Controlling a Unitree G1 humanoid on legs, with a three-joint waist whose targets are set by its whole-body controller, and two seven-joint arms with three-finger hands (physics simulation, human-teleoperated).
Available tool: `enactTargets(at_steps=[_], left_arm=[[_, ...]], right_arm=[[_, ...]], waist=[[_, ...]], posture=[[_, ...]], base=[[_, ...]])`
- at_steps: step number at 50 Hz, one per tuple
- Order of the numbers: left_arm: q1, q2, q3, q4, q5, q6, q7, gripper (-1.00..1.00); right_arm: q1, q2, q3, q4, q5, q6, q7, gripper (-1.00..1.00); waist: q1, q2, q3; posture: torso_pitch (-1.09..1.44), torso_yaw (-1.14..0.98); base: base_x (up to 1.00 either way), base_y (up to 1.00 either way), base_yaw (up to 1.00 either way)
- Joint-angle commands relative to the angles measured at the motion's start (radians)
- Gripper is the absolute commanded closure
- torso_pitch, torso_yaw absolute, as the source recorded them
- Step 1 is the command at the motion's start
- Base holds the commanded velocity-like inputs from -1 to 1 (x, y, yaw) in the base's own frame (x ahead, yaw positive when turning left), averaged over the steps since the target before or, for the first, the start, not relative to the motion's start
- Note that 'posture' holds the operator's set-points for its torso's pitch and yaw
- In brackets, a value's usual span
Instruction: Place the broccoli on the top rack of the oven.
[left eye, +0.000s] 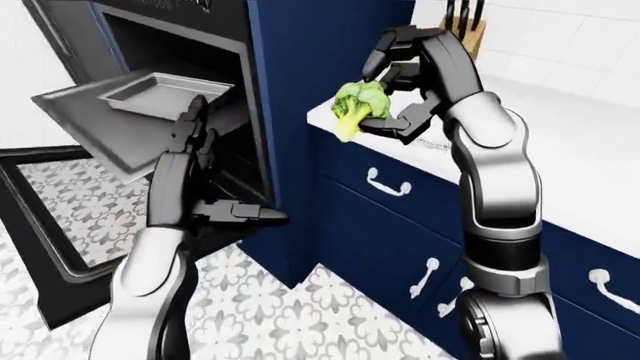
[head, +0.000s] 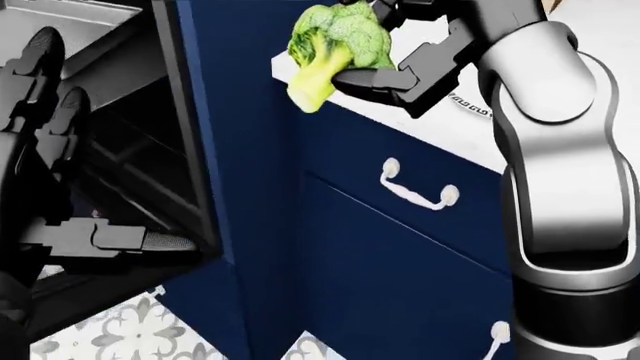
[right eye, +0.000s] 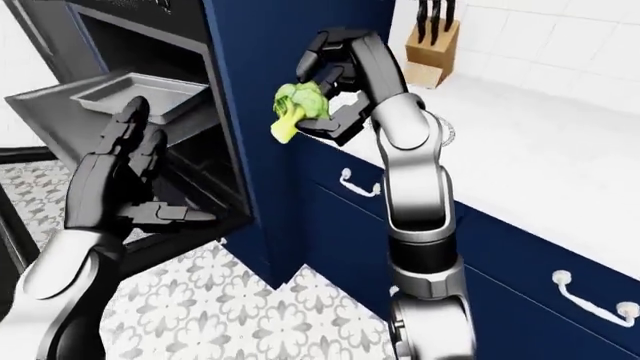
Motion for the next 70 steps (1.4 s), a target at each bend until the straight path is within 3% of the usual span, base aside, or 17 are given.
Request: enactTargets(at_steps=[1,2,6,12,15,27,30,31,33,38,41,53,57,60,61,63,70], left_arm=[[-0.017,0.002,-0.003,-0.033,-0.003,-0.027,-0.002,-1.00],[-0.015,0.002,-0.001,-0.034,-0.004,-0.029,-0.003,-1.00],[-0.021,0.005,0.007,-0.040,-0.008,-0.020,-0.005,-1.00],[-0.040,0.015,0.017,-0.049,-0.016,0.006,-0.003,-1.00],[-0.049,0.020,0.017,-0.041,-0.016,0.006,-0.002,-1.00],[-0.084,0.028,0.008,-0.063,-0.014,0.056,0.005,-1.00],[-0.078,0.025,0.006,-0.059,-0.013,0.046,0.004,-1.00],[-0.077,0.025,0.005,-0.059,-0.013,0.045,0.004,-1.00],[-0.080,0.025,0.007,-0.051,-0.012,0.040,0.003,-1.00],[-0.076,0.023,0.004,-0.051,-0.011,0.036,0.004,-1.00],[-0.074,0.021,0.002,-0.050,-0.010,0.032,0.004,-1.00],[-0.066,0.019,0.008,-0.058,-0.015,0.034,0.003,-1.00],[-0.068,0.021,0.009,-0.050,-0.016,0.027,0.003,-1.00],[-0.068,0.023,0.012,-0.049,-0.018,0.026,0.002,-1.00],[-0.073,0.024,0.013,-0.056,-0.020,0.038,0.004,-1.00],[-0.075,0.026,0.016,-0.059,-0.022,0.041,0.004,-1.00],[-0.073,0.026,0.016,-0.057,-0.025,0.037,0.006,-1.00]], right_arm=[[-0.020,-0.005,-0.009,-0.029,-0.007,-0.011,-0.010,1.00],[-0.020,-0.002,-0.007,-0.036,-0.008,-0.006,-0.009,1.00],[-0.021,0.003,-0.005,-0.043,-0.010,-0.003,-0.007,1.00],[-0.014,0.010,0.001,-0.054,-0.016,-0.002,-0.005,1.00],[-0.012,0.013,0.000,-0.059,-0.016,0.001,-0.002,1.00],[0.007,0.011,-0.005,-0.073,-0.009,0.006,0.000,1.00],[0.004,0.010,-0.009,-0.068,-0.007,0.018,-0.006,1.00],[0.004,0.010,-0.008,-0.070,-0.005,0.022,-0.005,1.00],[0.003,0.017,-0.014,-0.063,0.008,0.022,-0.010,1.00],[0.008,0.015,-0.007,-0.074,0.029,0.037,-0.006,1.00],[0.010,0.015,-0.004,-0.075,0.033,0.036,-0.004,1.00],[0.019,0.021,0.000,-0.088,0.030,0.033,0.000,1.00],[0.015,0.023,0.001,-0.087,0.029,0.036,0.000,1.00],[0.015,0.026,0.006,-0.095,0.026,0.037,0.000,1.00],[0.015,0.025,0.006,-0.093,0.023,0.027,-0.002,1.00],[0.018,0.027,0.006,-0.096,0.023,0.028,0.003,1.00],[0.015,0.029,0.006,-0.090,0.018,0.022,0.004,1.00]], waist=[[-0.008,-0.031,-0.034],[-0.014,0.024,-0.007],[-0.002,0.038,-0.024],[-0.019,0.130,-0.016],[-0.017,0.194,-0.049],[-0.008,0.062,-0.011],[-0.016,-0.031,-0.047],[-0.018,0.036,-0.009],[-0.017,0.012,-0.014],[-0.023,0.070,-0.019],[-0.036,0.184,-0.027],[-0.006,0.138,-0.027],[0.004,0.086,-0.031],[0.005,0.008,-0.048],[-0.012,0.038,-0.016],[0.017,0.003,-0.036],[0.006,0.048,-0.019]], posture=[[0.00,0.00],[0.00,0.00],[0.00,0.00],[0.00,0.00],[0.00,0.00],[0.00,0.00],[0.00,0.00],[0.00,0.00],[0.00,0.00],[0.00,0.00],[0.00,0.00],[0.00,0.00],[0.00,0.00],[0.00,0.00],[0.00,0.00],[0.00,0.00],[0.00,0.00]], base=[[0.00,0.00,1.00],[0.00,0.00,1.00],[0.00,0.00,1.00],[0.00,0.00,1.00],[0.00,0.00,1.00],[0.00,0.00,1.00],[0.00,0.00,1.00],[0.00,0.00,1.00],[0.00,0.13,0.00],[0.00,-0.01,0.00],[0.00,-0.36,0.00],[0.00,-0.74,0.00],[0.00,-0.74,0.00],[0.00,-0.68,0.00],[0.00,0.00,0.00],[0.00,0.02,0.50],[0.00,0.00,1.00]])
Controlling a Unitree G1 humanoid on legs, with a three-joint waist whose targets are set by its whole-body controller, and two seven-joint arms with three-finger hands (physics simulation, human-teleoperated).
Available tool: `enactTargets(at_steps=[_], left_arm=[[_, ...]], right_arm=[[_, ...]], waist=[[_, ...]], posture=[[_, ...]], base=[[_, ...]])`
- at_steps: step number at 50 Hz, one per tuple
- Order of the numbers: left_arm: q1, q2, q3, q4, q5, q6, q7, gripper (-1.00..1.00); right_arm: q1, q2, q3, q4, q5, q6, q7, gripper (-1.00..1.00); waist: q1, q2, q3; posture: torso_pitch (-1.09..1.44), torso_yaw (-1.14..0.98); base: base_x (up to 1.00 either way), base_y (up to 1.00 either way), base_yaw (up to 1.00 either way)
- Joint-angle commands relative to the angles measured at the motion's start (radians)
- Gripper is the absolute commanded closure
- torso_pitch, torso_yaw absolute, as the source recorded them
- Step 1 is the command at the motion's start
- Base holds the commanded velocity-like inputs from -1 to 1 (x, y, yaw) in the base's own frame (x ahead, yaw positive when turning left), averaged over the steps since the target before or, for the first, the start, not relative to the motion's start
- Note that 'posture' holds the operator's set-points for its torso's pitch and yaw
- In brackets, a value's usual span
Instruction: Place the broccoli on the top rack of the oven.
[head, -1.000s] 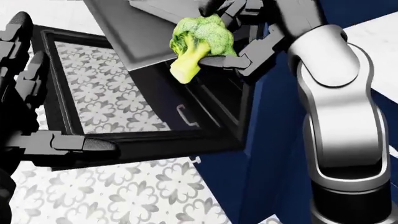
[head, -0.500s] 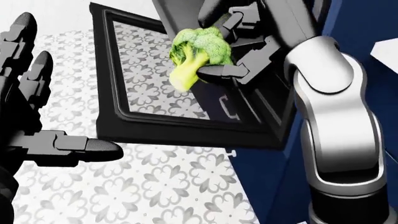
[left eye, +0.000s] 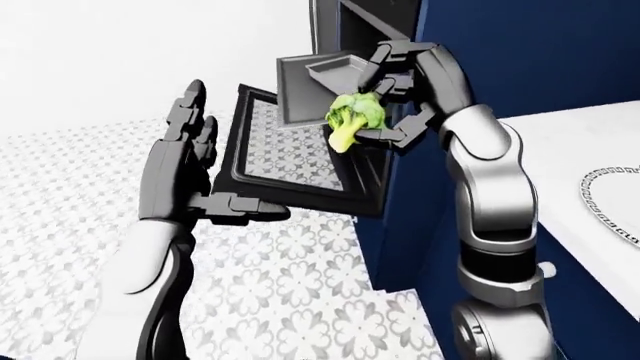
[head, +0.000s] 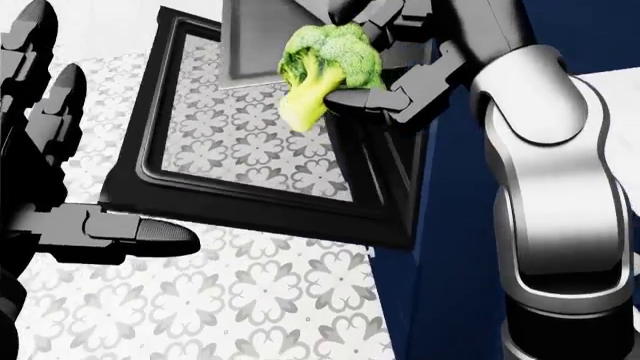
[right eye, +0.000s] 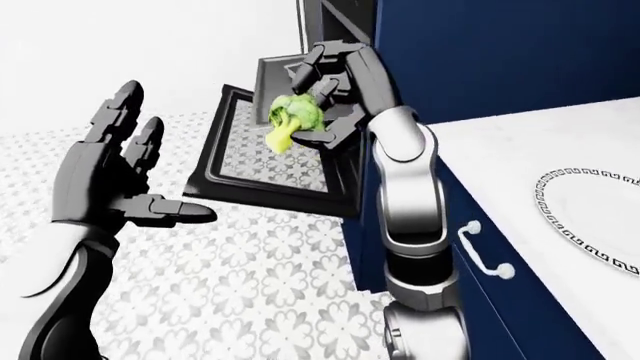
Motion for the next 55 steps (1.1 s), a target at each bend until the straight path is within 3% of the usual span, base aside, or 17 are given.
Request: enactTargets(at_steps=[1,14,18,21,24,26,30,33,36,39,43,45,46,47,52,53,55], left_arm=[[-0.015,0.006,0.004,-0.016,0.004,-0.020,0.005,-1.00],[-0.042,0.018,0.009,0.028,-0.002,-0.034,0.008,-1.00],[-0.045,0.021,0.011,0.031,-0.005,-0.035,0.008,-1.00],[-0.041,0.020,0.012,0.025,-0.007,-0.033,0.009,-1.00],[-0.039,0.020,0.013,0.023,-0.008,-0.033,0.009,-1.00],[-0.039,0.021,0.013,0.031,-0.008,-0.041,0.009,-1.00],[-0.060,0.029,0.016,0.035,-0.010,-0.025,0.010,-1.00],[-0.079,0.035,0.015,0.036,-0.012,-0.014,0.012,-1.00],[-0.081,0.039,0.019,0.039,-0.013,-0.015,0.011,-1.00],[-0.085,0.041,0.021,0.031,-0.016,-0.004,0.011,-1.00],[-0.090,0.045,0.024,0.026,-0.020,0.003,0.011,-1.00],[-0.095,0.047,0.024,0.033,-0.020,0.001,0.011,-1.00],[-0.101,0.050,0.023,0.034,-0.020,0.007,0.012,-1.00],[-0.114,0.054,0.023,0.029,-0.021,0.023,0.013,-1.00],[-0.167,0.054,0.029,0.071,-0.043,0.050,0.012,-1.00],[-0.180,0.062,0.028,0.090,-0.042,0.043,0.015,-1.00],[-0.201,0.069,0.026,0.101,-0.049,0.055,0.020,-1.00]], right_arm=[[-0.033,0.000,0.000,-0.028,0.004,-0.024,-0.002,1.00],[-0.032,0.010,0.006,-0.033,0.002,-0.028,-0.017,1.00],[-0.032,0.012,0.013,-0.023,-0.011,-0.040,-0.016,1.00],[-0.034,0.015,0.012,-0.021,-0.014,-0.042,-0.013,1.00],[-0.036,0.019,0.011,-0.020,-0.013,-0.044,-0.013,1.00],[-0.037,0.019,0.011,-0.020,-0.015,-0.042,-0.013,1.00],[-0.042,0.022,0.013,-0.013,-0.019,-0.041,-0.015,1.00],[-0.044,0.026,0.013,-0.009,-0.018,-0.041,-0.017,1.00],[-0.041,0.026,0.022,-0.004,-0.032,-0.049,-0.017,1.00],[-0.044,0.029,0.021,-0.002,-0.036,-0.050,-0.015,1.00],[-0.048,0.035,0.020,0.000,-0.036,-0.051,-0.014,1.00],[-0.047,0.037,0.018,-0.003,-0.034,-0.044,-0.014,1.00],[-0.054,0.042,0.007,-0.006,-0.023,-0.034,-0.022,1.00],[-0.059,0.041,0.003,-0.005,-0.013,-0.031,-0.027,1.00],[-0.058,0.032,0.008,0.012,-0.003,-0.039,-0.050,1.00],[-0.060,0.031,0.007,0.016,0.000,-0.041,-0.053,1.00],[-0.065,0.024,0.002,0.019,0.005,-0.040,-0.056,1.00]], waist=[[0.002,-0.008,-0.014],[-0.048,0.028,0.009],[-0.051,0.015,-0.014],[-0.059,0.072,-0.029],[-0.037,-0.018,0.042],[-0.018,-0.070,0.044],[-0.032,-0.026,-0.017],[-0.038,0.013,0.005],[-0.050,0.072,-0.010],[-0.046,0.040,-0.035],[-0.054,0.063,-0.032],[-0.055,0.091,-0.024],[-0.062,0.187,-0.045],[-0.047,0.162,-0.012],[-0.050,0.117,-0.015],[-0.045,0.114,-0.039],[-0.036,0.102,-0.015]], posture=[[0.00,0.00],[0.00,0.00],[0.00,0.00],[0.00,0.00],[0.00,0.00],[0.00,0.00],[0.00,0.00],[0.00,0.00],[0.00,0.00],[0.00,0.00],[0.00,0.00],[0.00,0.00],[0.00,0.00],[0.00,0.00],[0.00,0.00],[0.00,0.00],[0.00,0.00]], base=[[0.00,0.00,1.00],[0.00,0.01,0.31],[0.02,0.48,0.00],[0.05,0.97,0.00],[0.05,0.97,0.00],[0.05,0.85,0.00],[0.06,0.42,0.00],[0.04,0.14,0.00],[0.00,0.20,0.00],[0.00,0.74,0.00],[0.00,0.75,0.00],[0.00,0.54,0.00],[0.00,0.00,0.00],[0.00,0.00,0.00],[0.00,0.00,0.00],[0.13,0.00,0.00],[0.24,0.00,0.00]])
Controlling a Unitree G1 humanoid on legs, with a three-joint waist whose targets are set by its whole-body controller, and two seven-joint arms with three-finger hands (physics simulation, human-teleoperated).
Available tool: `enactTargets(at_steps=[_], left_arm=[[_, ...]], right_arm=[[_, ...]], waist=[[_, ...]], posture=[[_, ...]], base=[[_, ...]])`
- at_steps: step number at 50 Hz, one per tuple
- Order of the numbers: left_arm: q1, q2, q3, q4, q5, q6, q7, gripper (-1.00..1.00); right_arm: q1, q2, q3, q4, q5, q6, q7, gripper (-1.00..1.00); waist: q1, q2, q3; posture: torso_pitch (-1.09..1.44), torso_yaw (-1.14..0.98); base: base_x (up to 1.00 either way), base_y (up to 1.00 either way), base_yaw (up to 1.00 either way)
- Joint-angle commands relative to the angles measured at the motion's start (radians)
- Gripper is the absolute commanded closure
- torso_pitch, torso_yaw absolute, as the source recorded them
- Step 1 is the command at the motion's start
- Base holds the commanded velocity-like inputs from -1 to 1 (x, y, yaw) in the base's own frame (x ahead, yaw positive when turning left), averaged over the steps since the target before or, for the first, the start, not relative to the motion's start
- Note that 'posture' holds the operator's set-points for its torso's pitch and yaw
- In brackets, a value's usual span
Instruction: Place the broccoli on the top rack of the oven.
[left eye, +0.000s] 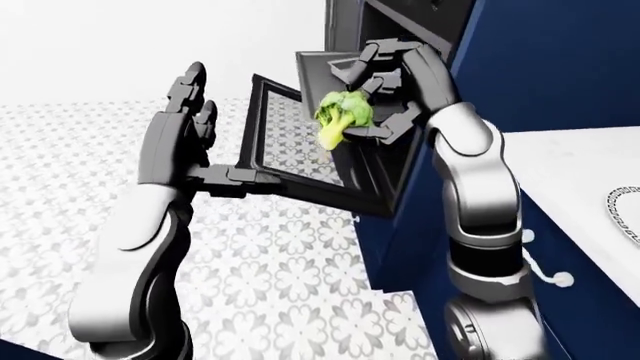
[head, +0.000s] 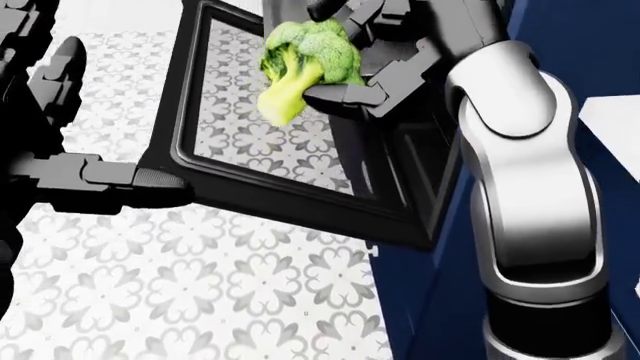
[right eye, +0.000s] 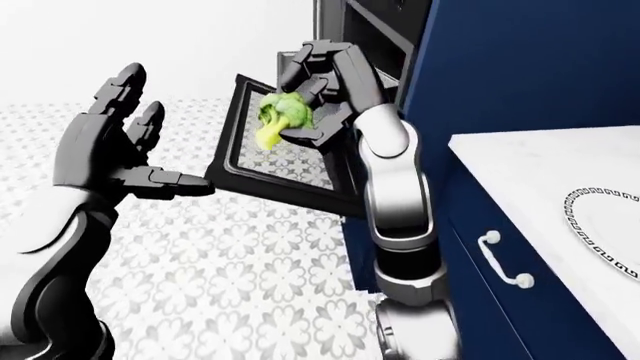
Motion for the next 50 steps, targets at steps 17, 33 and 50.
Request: enactTargets(at_steps=[17,33,50], left_arm=[[-0.091,0.024,-0.016,0.000,-0.018,-0.009,0.016,-1.00],[-0.107,0.049,0.016,-0.034,-0.036,0.035,0.009,-1.00],[-0.115,0.074,0.031,-0.037,-0.068,0.045,0.025,-1.00]], right_arm=[[-0.043,-0.043,-0.037,-0.030,0.035,-0.025,-0.060,1.00],[-0.055,-0.032,-0.008,-0.058,0.002,-0.014,-0.039,1.00],[-0.073,-0.019,-0.024,-0.054,0.005,-0.007,-0.037,1.00]], waist=[[0.003,-0.023,-0.024],[0.007,-0.078,-0.021],[0.035,0.045,-0.027]], posture=[[0.00,0.00],[0.00,0.00],[0.00,0.00]], base=[[0.29,0.00,0.00],[0.19,0.04,0.00],[0.00,0.53,0.00]])
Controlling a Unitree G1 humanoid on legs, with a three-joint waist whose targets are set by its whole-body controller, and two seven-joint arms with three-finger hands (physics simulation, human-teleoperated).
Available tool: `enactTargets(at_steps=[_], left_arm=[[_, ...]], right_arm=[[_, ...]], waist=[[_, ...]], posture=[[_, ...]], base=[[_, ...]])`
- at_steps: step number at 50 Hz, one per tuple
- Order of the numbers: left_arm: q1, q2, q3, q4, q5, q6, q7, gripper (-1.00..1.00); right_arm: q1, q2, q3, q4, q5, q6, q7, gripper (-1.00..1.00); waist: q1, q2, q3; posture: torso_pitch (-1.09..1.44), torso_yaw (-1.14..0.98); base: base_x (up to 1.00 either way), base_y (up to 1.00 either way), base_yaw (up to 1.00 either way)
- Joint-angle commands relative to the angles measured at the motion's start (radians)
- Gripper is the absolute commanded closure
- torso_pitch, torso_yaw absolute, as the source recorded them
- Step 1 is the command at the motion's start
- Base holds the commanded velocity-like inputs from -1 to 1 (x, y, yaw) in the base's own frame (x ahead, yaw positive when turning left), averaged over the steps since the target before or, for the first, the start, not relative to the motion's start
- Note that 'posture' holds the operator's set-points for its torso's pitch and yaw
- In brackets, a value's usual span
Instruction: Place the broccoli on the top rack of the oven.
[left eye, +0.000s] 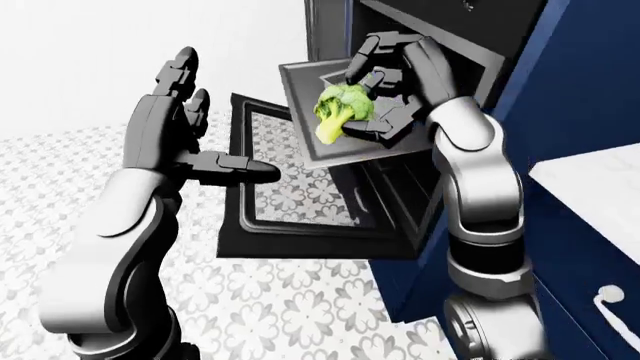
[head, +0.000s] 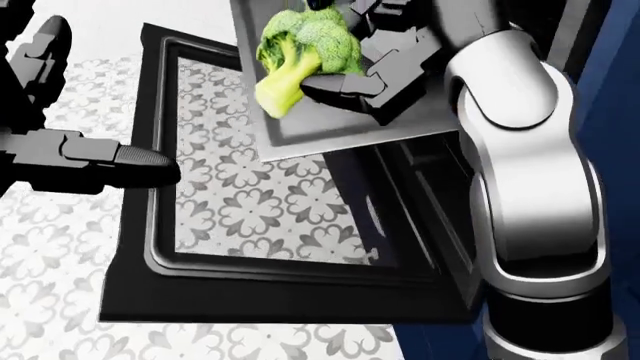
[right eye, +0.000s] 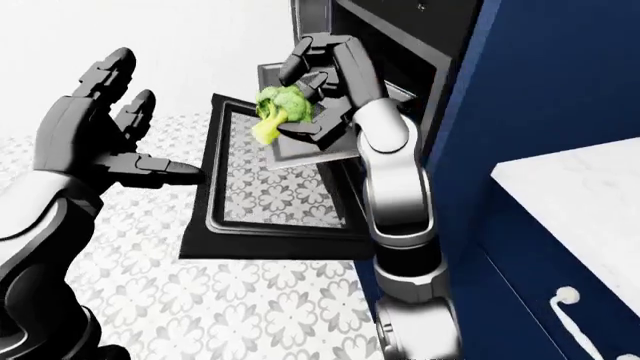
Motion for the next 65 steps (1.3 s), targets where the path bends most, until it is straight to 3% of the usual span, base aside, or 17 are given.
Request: enactTargets(at_steps=[1,12,13,26,35,37,40,42,44,46,47,49,52,54,59,63,65], left_arm=[[-0.033,0.008,0.002,-0.040,-0.002,-0.045,0.003,-1.00],[-0.044,0.004,-0.017,-0.046,0.005,-0.034,0.006,-1.00],[-0.043,0.004,-0.017,-0.045,0.006,-0.036,0.005,-1.00],[-0.047,0.005,-0.013,-0.044,0.012,-0.033,-0.002,-1.00],[-0.051,0.004,-0.014,-0.047,0.016,-0.027,-0.005,-1.00],[-0.050,0.003,-0.014,-0.049,0.016,-0.025,-0.005,-1.00],[-0.052,0.005,-0.010,-0.048,0.015,-0.025,-0.007,-1.00],[-0.052,0.005,-0.010,-0.051,0.015,-0.024,-0.007,-1.00],[-0.055,0.006,-0.008,-0.053,0.014,-0.018,-0.007,-1.00],[-0.058,0.007,-0.008,-0.052,0.013,-0.017,-0.008,-1.00],[-0.058,0.008,-0.008,-0.050,0.013,-0.019,-0.008,-1.00],[-0.058,0.008,-0.007,-0.051,0.012,-0.019,-0.007,-1.00],[-0.061,0.008,-0.007,-0.056,0.011,-0.012,-0.006,-1.00],[-0.059,0.008,-0.008,-0.056,0.011,-0.014,-0.006,-1.00],[-0.056,0.006,-0.009,-0.055,0.011,-0.017,-0.005,-1.00],[-0.055,0.006,-0.009,-0.053,0.011,-0.020,-0.005,-1.00],[-0.050,0.006,-0.011,-0.047,0.013,-0.029,-0.006,-1.00]], right_arm=[[-0.046,-0.016,-0.029,-0.052,0.002,-0.028,-0.019,1.00],[-0.044,-0.035,-0.036,-0.058,0.023,-0.025,-0.031,1.00],[-0.044,-0.035,-0.036,-0.059,0.024,-0.023,-0.031,1.00],[-0.047,-0.040,-0.040,-0.052,0.043,-0.030,-0.043,1.00],[-0.048,-0.045,-0.037,-0.059,0.045,-0.019,-0.045,1.00],[-0.045,-0.042,-0.034,-0.060,0.043,-0.021,-0.045,1.00],[-0.047,-0.040,-0.034,-0.058,0.041,-0.023,-0.044,1.00],[-0.048,-0.039,-0.033,-0.060,0.039,-0.021,-0.043,1.00],[-0.049,-0.038,-0.033,-0.062,0.038,-0.019,-0.043,1.00],[-0.049,-0.037,-0.034,-0.054,0.039,-0.027,-0.044,1.00],[-0.053,-0.037,-0.033,-0.056,0.039,-0.022,-0.043,1.00],[-0.055,-0.036,-0.033,-0.062,0.038,-0.013,-0.042,1.00],[-0.055,-0.037,-0.034,-0.065,0.039,-0.009,-0.041,1.00],[-0.055,-0.038,-0.035,-0.063,0.040,-0.011,-0.041,1.00],[-0.057,-0.037,-0.034,-0.070,0.041,-0.004,-0.040,1.00],[-0.058,-0.037,-0.033,-0.067,0.041,-0.006,-0.041,1.00],[-0.058,-0.036,-0.032,-0.066,0.041,-0.006,-0.040,1.00]], waist=[[-0.007,-0.001,-0.031],[-0.026,-0.051,-0.031],[-0.024,-0.044,-0.050],[-0.036,-0.053,-0.004],[-0.033,-0.051,-0.018],[-0.038,-0.069,-0.025],[-0.041,-0.031,-0.017],[-0.045,-0.055,0.000],[-0.046,-0.075,-0.012],[-0.061,-0.060,-0.001],[-0.060,-0.019,-0.008],[-0.049,-0.046,0.004],[-0.056,-0.103,-0.028],[-0.044,-0.084,-0.032],[-0.028,-0.079,-0.040],[-0.024,-0.132,-0.046],[-0.032,-0.126,-0.039]], posture=[[0.00,0.00],[0.00,0.00],[0.00,0.00],[0.00,0.00],[0.00,0.00],[0.00,0.00],[0.00,0.00],[0.00,0.00],[0.00,0.00],[0.00,0.00],[0.00,0.00],[0.00,0.00],[0.00,0.00],[0.00,0.00],[0.00,0.00],[0.00,0.00],[0.00,0.00]], base=[[0.00,0.00,0.00],[0.00,0.00,0.00],[0.15,0.00,0.00],[0.08,0.00,0.00],[0.02,-0.01,0.00],[0.11,-0.01,0.00],[0.11,-0.01,0.00],[0.04,0.00,0.00],[0.00,0.00,0.00],[0.00,0.00,0.00],[0.00,0.00,0.00],[0.00,0.00,0.00],[0.00,-0.03,0.00],[0.00,-0.17,0.00],[0.00,-0.38,0.00],[0.00,-0.48,0.00],[0.00,-0.51,0.00]])
